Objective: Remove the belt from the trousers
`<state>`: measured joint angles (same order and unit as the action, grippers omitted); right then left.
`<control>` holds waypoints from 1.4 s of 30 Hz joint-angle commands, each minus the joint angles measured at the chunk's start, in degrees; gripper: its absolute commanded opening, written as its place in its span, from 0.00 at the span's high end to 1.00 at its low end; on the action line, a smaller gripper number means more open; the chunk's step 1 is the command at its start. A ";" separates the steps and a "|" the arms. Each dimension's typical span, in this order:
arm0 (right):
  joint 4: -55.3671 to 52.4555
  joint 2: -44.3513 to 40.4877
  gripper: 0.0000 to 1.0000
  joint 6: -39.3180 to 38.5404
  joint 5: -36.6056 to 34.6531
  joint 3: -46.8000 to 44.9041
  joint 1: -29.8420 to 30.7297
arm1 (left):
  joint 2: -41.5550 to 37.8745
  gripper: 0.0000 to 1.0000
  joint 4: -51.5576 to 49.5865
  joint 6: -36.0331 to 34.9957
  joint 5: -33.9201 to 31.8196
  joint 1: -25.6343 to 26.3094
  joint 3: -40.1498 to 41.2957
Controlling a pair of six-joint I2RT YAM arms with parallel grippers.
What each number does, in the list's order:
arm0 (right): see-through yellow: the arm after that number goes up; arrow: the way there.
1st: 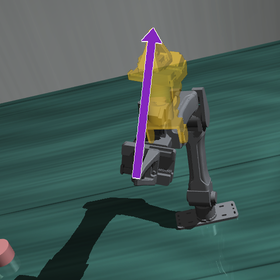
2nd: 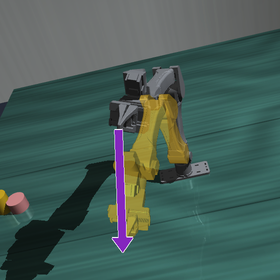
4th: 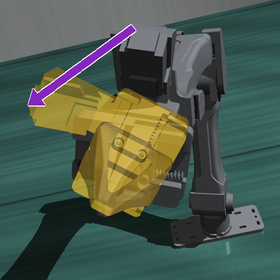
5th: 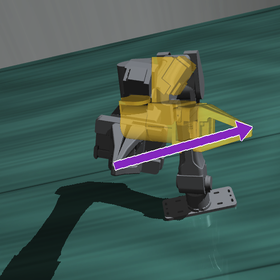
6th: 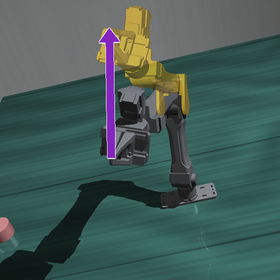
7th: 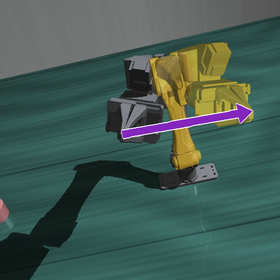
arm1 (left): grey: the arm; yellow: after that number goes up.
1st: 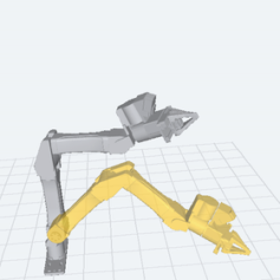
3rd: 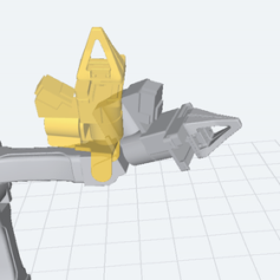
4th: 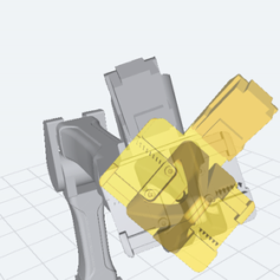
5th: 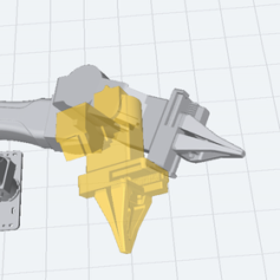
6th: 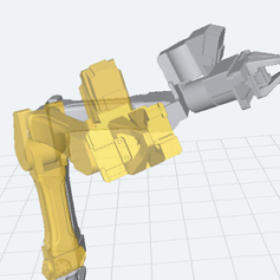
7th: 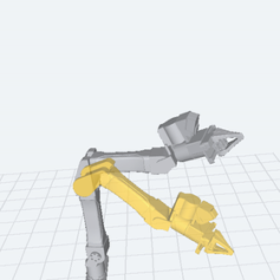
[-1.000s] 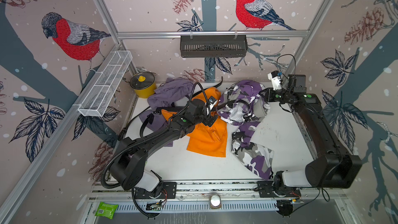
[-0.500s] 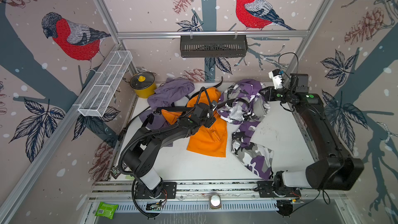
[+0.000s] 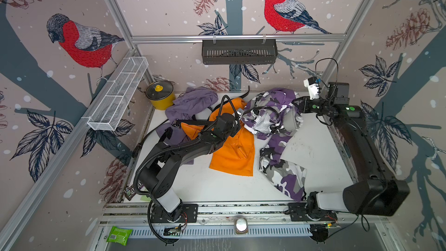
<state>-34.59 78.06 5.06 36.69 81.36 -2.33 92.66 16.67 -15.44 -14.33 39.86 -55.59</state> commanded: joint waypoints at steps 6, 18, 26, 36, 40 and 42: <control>4.28 -0.03 1.00 0.90 0.25 2.08 -0.46 | -10.29 1.00 1.65 2.39 -1.04 -0.37 2.81; 3.34 1.47 1.00 -1.10 -5.76 -3.04 -0.60 | -15.92 1.00 -4.19 15.52 -0.52 -9.84 6.95; 2.86 2.29 1.00 -1.41 -7.15 -3.45 -0.73 | -17.24 1.00 -7.89 22.50 0.55 -15.24 7.02; 2.53 1.50 1.00 -1.63 -7.03 -3.58 -0.75 | -17.54 1.00 -10.29 26.40 0.57 -20.20 6.50; 2.34 1.18 1.00 -1.72 -6.80 -3.28 -0.70 | -16.52 1.00 -11.41 27.05 0.03 -20.69 5.77; 2.16 1.12 1.00 -1.89 -6.92 -3.23 -0.76 | -16.22 1.00 -11.90 27.46 -0.60 -20.72 5.51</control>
<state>-34.48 79.88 4.19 31.22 77.62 -2.83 76.07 7.05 10.22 -11.57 19.62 -49.56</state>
